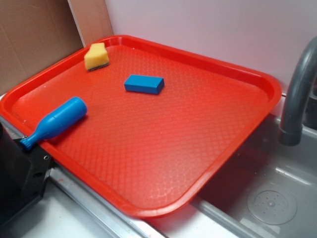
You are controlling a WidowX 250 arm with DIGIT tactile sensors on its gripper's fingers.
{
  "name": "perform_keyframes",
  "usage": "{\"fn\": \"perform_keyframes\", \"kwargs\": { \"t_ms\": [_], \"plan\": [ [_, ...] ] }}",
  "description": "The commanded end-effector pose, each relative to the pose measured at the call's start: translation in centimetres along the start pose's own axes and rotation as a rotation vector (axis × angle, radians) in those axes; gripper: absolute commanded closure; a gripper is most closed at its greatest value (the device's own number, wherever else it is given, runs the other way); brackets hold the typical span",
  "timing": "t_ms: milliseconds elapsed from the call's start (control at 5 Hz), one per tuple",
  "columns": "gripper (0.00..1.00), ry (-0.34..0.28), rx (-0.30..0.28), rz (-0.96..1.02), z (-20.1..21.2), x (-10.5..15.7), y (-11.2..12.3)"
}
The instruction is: Grab the blue block.
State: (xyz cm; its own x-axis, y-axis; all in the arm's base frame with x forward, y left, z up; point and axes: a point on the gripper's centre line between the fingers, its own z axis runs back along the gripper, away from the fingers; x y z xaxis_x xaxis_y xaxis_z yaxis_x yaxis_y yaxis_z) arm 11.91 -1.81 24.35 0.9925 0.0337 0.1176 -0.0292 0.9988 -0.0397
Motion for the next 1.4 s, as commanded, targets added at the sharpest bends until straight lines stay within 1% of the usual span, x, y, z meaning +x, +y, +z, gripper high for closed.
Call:
{"fn": "perform_keyframes", "kwargs": {
  "t_ms": [0, 200, 400, 600, 800, 1000, 1200],
  "plan": [
    [0.0, 0.0, 0.0, 0.0, 0.0, 0.0, 0.0],
    [0.0, 0.017, 0.072, -0.174, -5.3, 4.4, 1.0],
    [0.0, 0.037, 0.112, -0.361, -8.7, 9.1, 0.3],
    [0.0, 0.039, 0.152, -0.556, -12.2, 13.5, -0.6],
    [0.0, 0.061, -0.037, -0.786, -15.0, 15.4, -0.5],
    [0.0, 0.113, -0.061, -0.97, -17.2, 14.6, -1.4],
    [0.0, 0.14, -0.032, -1.024, -18.8, 13.4, -0.8]
  ]
}}
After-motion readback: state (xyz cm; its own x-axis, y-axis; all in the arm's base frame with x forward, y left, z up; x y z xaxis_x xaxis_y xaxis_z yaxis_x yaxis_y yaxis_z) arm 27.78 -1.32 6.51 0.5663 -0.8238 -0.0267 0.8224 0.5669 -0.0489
